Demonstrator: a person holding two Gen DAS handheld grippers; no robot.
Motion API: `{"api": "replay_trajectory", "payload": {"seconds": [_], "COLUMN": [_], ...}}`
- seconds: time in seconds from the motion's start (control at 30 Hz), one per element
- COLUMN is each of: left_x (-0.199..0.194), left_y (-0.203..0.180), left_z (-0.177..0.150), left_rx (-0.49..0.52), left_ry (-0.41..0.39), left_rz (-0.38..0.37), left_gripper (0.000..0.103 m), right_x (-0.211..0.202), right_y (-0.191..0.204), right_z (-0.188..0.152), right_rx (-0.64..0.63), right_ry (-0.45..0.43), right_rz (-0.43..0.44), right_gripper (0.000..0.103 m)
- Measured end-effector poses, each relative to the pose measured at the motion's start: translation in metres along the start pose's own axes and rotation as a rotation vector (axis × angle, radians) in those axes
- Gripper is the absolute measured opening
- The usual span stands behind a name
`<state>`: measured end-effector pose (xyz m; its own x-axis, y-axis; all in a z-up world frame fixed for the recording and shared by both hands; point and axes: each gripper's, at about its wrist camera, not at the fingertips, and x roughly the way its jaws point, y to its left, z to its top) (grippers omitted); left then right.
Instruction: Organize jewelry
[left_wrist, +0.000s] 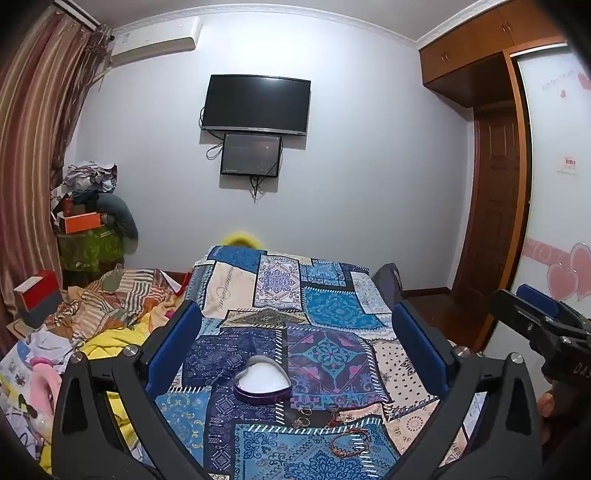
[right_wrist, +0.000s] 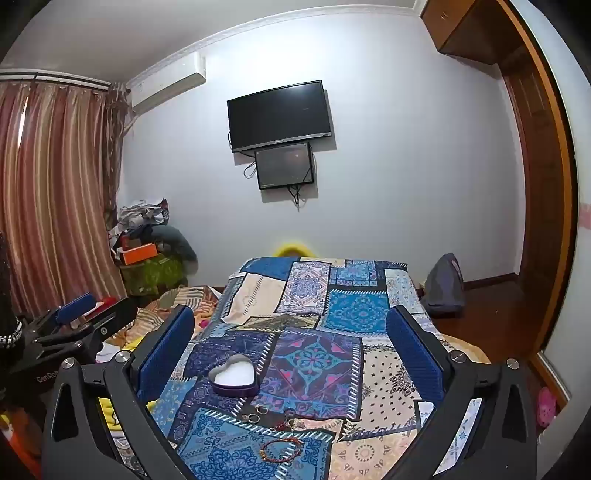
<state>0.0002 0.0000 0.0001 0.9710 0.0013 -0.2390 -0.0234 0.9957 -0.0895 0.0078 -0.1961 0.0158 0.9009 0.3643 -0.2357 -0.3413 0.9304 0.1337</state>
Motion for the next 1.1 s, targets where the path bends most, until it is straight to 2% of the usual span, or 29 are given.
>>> {"api": "replay_trajectory", "payload": {"seconds": [1.1], "left_x": [0.0081], "left_y": [0.0057], "left_z": [-0.0003], "left_rx": [-0.021], "left_ry": [0.014], "left_rz": [0.013], "left_gripper": [0.103], "right_x": [0.0029], "right_y": [-0.0017], "right_z": [0.0], "right_rx": [0.003], "right_ry": [0.016], "right_rz": [0.006], "right_gripper": [0.103]}}
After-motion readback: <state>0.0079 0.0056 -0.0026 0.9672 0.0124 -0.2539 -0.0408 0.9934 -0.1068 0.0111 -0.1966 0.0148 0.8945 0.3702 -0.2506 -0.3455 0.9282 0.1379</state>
